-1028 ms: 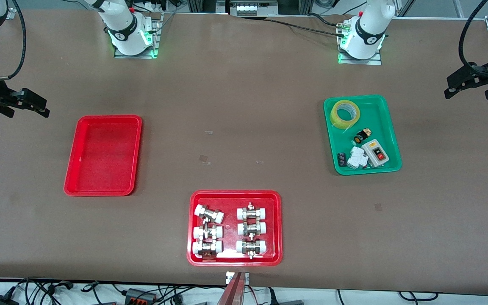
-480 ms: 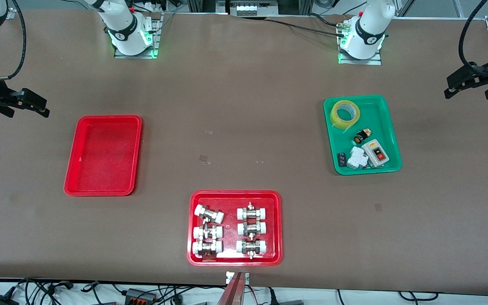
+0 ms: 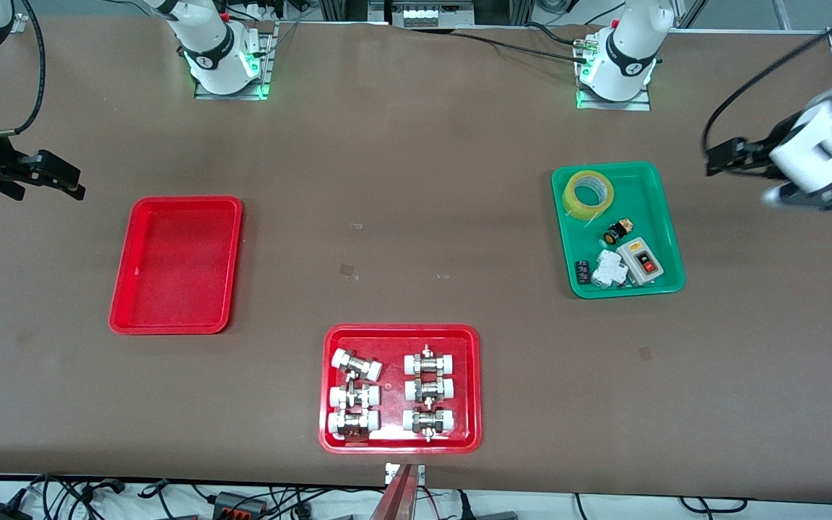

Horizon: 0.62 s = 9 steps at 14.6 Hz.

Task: Left arm passes tape to right arm into tray
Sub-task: 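Reach the left gripper down to the yellow tape roll in the green tray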

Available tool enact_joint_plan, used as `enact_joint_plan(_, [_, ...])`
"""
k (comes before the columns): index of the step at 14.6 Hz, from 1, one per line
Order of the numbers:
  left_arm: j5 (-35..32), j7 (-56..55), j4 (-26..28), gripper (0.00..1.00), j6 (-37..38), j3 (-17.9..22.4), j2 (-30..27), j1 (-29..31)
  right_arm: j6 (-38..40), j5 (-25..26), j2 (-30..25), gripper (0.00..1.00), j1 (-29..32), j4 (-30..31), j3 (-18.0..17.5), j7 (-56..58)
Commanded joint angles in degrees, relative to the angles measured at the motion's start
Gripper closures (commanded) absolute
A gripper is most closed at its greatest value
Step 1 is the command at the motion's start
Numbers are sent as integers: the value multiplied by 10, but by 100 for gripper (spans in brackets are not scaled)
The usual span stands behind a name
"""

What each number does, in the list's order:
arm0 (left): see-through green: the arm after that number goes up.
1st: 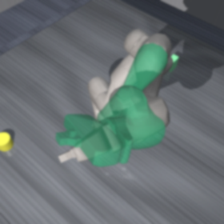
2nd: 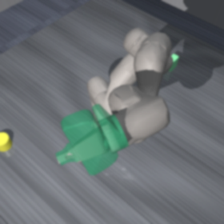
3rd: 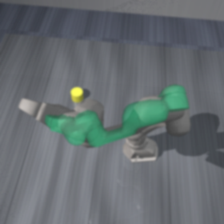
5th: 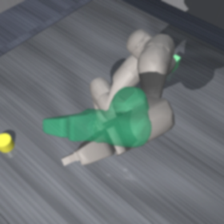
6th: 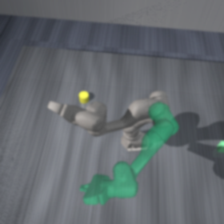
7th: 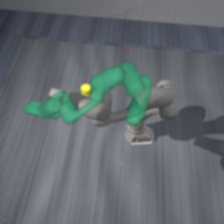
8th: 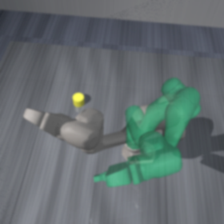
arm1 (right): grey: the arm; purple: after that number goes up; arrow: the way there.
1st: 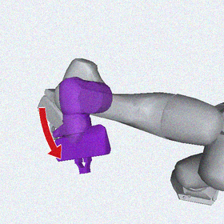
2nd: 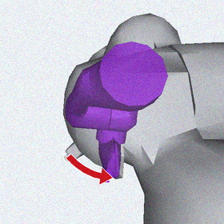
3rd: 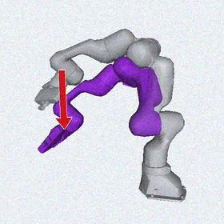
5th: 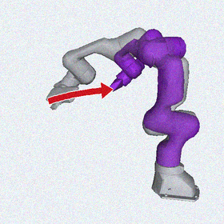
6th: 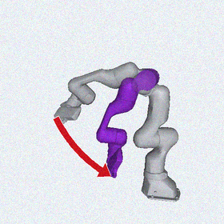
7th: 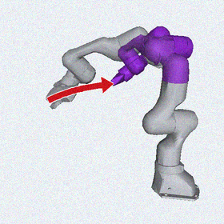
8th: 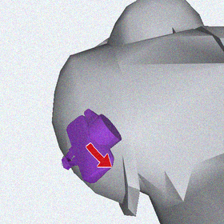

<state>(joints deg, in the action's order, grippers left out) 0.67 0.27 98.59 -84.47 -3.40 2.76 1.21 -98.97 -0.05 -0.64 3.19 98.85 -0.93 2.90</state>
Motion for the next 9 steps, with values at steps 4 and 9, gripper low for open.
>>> enact_joint_plan(4, [27, -26, 212, 0, -158, -4, -12, 2, 12, -3, 0, 0, 4, -9, -2, 7])
enact_joint_plan(9, [40, -33, 351, 0, -290, -21, -10, 4, 11, -3, 1, 0, 5, -9, -1, 7])
